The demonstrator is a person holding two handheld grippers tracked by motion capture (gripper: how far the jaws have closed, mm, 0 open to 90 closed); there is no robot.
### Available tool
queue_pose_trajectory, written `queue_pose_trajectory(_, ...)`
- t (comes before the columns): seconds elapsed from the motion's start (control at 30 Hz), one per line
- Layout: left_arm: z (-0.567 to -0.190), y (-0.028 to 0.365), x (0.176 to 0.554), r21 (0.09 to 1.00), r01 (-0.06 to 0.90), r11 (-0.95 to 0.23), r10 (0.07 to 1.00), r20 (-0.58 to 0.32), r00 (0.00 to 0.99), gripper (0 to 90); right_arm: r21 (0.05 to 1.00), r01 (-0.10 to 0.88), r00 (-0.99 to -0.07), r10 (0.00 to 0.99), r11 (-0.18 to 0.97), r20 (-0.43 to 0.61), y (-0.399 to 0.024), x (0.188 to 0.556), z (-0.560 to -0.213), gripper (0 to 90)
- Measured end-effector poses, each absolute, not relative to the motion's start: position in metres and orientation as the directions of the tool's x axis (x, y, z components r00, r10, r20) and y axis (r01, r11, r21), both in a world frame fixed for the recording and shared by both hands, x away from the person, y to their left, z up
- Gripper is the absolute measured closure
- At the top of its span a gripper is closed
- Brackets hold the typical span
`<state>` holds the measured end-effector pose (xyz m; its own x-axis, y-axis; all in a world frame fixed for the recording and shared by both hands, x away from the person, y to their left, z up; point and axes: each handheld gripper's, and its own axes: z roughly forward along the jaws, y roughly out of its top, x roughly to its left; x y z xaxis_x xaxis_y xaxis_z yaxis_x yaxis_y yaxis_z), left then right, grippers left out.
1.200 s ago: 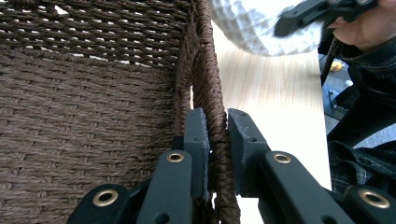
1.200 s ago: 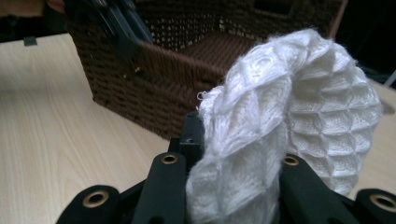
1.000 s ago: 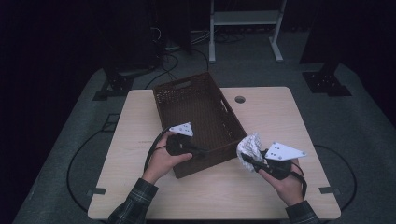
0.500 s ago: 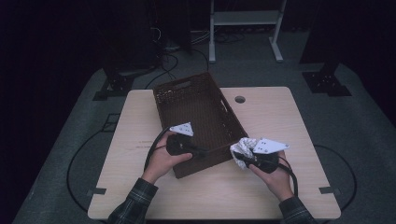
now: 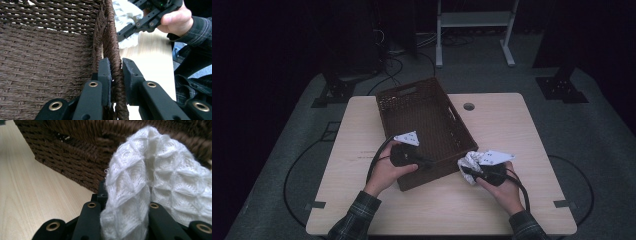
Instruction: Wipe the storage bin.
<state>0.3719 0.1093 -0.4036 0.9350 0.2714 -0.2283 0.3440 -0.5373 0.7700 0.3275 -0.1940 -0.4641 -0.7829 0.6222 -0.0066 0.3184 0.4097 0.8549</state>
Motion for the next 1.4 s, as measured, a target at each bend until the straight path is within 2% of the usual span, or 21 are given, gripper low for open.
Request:
queue_pose_trajectory(0.37, -0.404, 0.109, 0.372, 0.768, 0.347, -0.538, 0.273, -0.230, 0.934, 77.2, 0.809, 0.366, -0.783, 0.622, 0.459, 0.002, -0.190, 0.331, -0.480, 75.2)
queue_pose_trajectory(0.6, -0.404, 0.109, 0.372, 0.768, 0.347, -0.538, 0.274, -0.230, 0.934, 77.2, 0.811, 0.357, -0.783, 0.622, 0.464, -0.011, -0.189, 0.329, -0.479, 75.2)
queue_pose_trajectory(1.07, -0.404, 0.109, 0.372, 0.766, 0.351, -0.538, 0.275, -0.234, 0.933, 77.2, 0.907, 0.208, -0.787, 0.613, 0.366, -0.067, -0.192, 0.306, -0.433, 75.2)
queue_pose_trajectory(1.4, -0.404, 0.109, 0.372, 0.766, 0.350, -0.539, 0.274, -0.233, 0.933, 77.2, 0.926, 0.156, -0.796, 0.599, 0.343, -0.087, -0.185, 0.299, -0.418, 75.2)
